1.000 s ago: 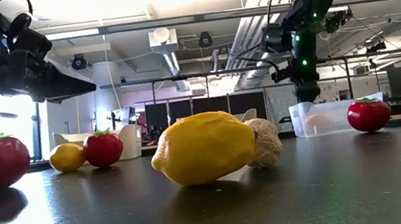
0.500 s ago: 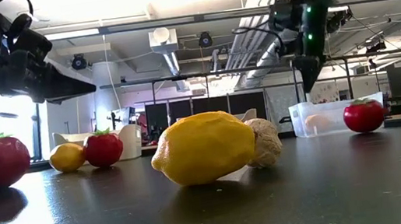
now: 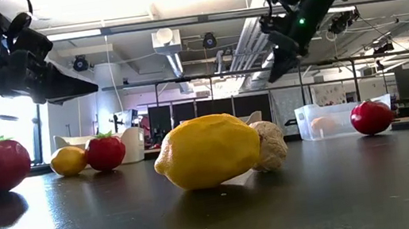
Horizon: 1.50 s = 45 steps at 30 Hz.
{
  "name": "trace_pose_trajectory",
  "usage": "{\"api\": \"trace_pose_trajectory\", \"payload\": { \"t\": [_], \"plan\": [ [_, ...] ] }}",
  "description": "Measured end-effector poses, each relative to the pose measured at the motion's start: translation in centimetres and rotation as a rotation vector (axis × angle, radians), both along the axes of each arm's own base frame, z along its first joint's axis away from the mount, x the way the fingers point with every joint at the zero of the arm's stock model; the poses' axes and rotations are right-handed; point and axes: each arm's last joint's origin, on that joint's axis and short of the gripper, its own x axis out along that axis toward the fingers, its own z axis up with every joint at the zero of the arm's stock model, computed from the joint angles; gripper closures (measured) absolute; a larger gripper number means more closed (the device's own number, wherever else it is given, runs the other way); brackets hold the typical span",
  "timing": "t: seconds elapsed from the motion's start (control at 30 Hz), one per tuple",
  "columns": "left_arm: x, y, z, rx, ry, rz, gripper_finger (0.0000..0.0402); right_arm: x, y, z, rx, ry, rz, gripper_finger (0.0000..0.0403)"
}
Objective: Sort produce into baskets
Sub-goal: Put the middle garlic into the white bin
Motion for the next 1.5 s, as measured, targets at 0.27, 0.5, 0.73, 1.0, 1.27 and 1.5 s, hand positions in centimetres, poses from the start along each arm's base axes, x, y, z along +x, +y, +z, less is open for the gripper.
{"api": "trace_pose_trajectory", "payload": {
  "t": [0.27,0.5,0.73,1.0,1.27,1.5],
  "plan": [
    [0.0,0.0,-0.1,-0.041,-0.005,0.006,0.0401,2.0,3.7,-1.9,-0.099,-0.333,0.115,0.0402],
    [-0.1,0.0,-0.5,-0.064,0.042,0.008,0.0401,2.7,5.4,-1.6,-0.096,-0.440,0.141,0.0403],
    [-0.1,0.0,-0.6,-0.065,0.049,0.007,0.0401,3.1,7.0,-1.4,-0.105,-0.451,0.137,0.0403],
    [-0.1,0.0,-0.4,-0.044,0.037,0.004,0.0402,3.4,8.4,-1.2,-0.089,-0.487,0.114,0.0403],
    [0.0,0.0,0.0,-0.010,-0.003,0.001,0.0401,3.5,9.2,-1.3,-0.061,-0.497,0.120,0.0403],
    [0.0,0.0,0.0,-0.022,0.000,0.003,0.0401,3.6,9.4,-1.2,-0.078,-0.495,0.137,0.0403]
  ]
}}
